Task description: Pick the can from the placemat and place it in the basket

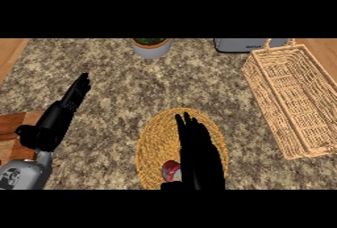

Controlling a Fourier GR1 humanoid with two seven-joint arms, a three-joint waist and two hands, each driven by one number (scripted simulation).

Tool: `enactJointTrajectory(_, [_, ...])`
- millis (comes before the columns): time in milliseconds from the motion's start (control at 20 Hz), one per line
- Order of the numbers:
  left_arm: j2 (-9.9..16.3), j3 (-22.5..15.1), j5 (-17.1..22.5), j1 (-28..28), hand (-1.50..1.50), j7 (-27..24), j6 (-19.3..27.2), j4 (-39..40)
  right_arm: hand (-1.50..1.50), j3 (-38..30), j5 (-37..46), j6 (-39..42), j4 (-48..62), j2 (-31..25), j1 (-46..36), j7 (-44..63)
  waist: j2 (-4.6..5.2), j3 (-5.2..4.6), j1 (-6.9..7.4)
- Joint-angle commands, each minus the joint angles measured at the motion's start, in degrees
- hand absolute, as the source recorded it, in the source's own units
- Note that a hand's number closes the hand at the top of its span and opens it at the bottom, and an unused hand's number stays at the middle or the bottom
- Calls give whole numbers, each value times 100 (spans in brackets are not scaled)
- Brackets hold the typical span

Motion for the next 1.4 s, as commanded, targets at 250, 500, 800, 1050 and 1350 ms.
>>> enactJointTrajectory(250, [-4, 35, -18, 9, 0, -32, -90, -91, -150, 530, -162, 1920, -2218, 56, -133, 2450, 54, 22, 88])
enactJointTrajectory(500, [13, 161, 2, -148, 0, 1, -190, 144, -150, 420, -70, 2284, -2761, 53, 184, 2447, 91, 31, 51])
enactJointTrajectory(800, [-81, 184, 2, -177, 0, 160, -276, -43, -150, 663, 254, 1494, -2394, 52, 388, 2297, 106, 42, 167])
enactJointTrajectory(1050, [-33, 289, -101, -41, 0, 114, -366, -182, -150, 458, 495, 741, -1642, 54, 402, 1575, 122, 46, 222])
enactJointTrajectory(1350, [-372, 236, -225, -178, 0, 64, -354, -20, -150, 722, 925, 85, -835, 54, 688, 1222, 128, 47, 202])
